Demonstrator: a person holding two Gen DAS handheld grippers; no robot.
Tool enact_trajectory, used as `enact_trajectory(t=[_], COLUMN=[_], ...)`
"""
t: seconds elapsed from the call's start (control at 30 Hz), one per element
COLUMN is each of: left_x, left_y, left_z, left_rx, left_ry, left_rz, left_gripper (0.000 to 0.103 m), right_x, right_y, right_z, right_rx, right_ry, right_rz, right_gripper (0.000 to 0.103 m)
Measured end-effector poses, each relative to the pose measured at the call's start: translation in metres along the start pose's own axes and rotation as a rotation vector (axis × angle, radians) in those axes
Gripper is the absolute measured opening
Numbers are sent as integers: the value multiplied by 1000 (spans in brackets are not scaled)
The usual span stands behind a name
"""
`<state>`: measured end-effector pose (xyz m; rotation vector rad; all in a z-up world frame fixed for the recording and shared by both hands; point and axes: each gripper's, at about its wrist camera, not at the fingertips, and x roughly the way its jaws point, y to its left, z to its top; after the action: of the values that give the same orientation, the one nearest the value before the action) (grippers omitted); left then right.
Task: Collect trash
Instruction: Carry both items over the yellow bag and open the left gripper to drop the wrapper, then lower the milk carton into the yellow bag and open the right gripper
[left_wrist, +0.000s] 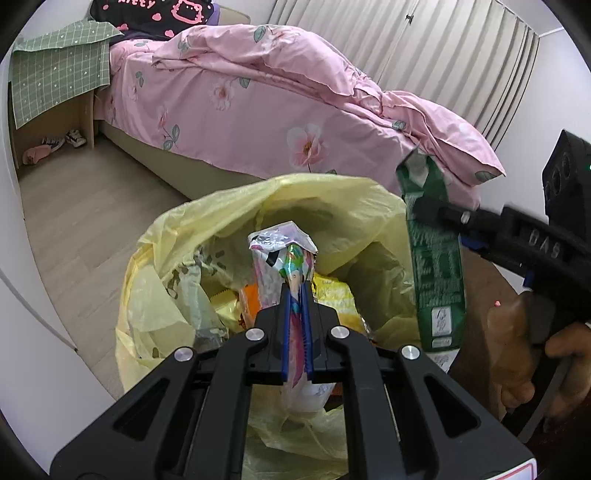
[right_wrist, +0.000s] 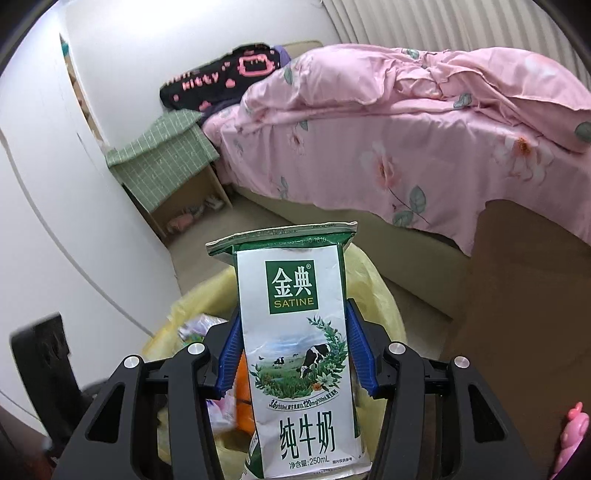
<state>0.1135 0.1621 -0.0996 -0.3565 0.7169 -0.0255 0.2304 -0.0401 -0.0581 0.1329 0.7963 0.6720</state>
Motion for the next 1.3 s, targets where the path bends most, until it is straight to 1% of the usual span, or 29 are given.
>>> enact_trajectory(t=[0.07,0.17,0.27,0.4,0.47,0.67,0.8,0.83,0.87,0.93,1.0,1.1,1.17,1.23,1.27,1.3], left_x=[-1,-7,-12,-13,-12,-7,-13,-15,-18,-25,-34,-50,-61,-73,-78,-83], left_y=[-2,-3,-2,3,4,0,2,1,1,-3,-9,-24,-37,-49,-53,-57], left_z=[2,5,8,13,13,12,15,16,17,18,18,17,14,10,9,7], left_rx=[3,11,-2,-35,-38,-24,-57,-61,-63,-59,-47,-16,17,43,50,55], left_ry=[-4,-18,-38,-48,-45,-27,-18,-17,-16,-20,-26,-41,-51,-67,-75,-83], left_rz=[3,11,27,37,39,32,-7,-12,-18,-16,-11,-12,-20,-29,-31,-27], left_gripper=[5,5,5,5,5,5,5,8,15,21,23,28,34,38,40,41], right_x=[-8,-18,-15,3,10,18,15,14,11,5,-7,-33,-49,-60,-62,-59], right_y=[2,10,12,5,3,-3,-7,-6,-5,-5,-6,-7,-6,-4,-3,-1], right_z=[7,17,21,19,17,4,-1,-3,-5,-10,-16,-22,-27,-30,-32,-34], right_rx=[13,-2,5,73,88,86,101,99,94,90,78,60,49,25,6,-17], right_ry=[-44,-100,-116,-117,-105,-73,-46,-39,-27,-18,-8,-17,-4,29,67,127], right_rz=[31,63,79,137,151,128,137,133,117,96,54,7,-5,-13,-18,-8], right_gripper=[48,48,48,48,48,49,49,50,52,56,56,57,57,58,59,60])
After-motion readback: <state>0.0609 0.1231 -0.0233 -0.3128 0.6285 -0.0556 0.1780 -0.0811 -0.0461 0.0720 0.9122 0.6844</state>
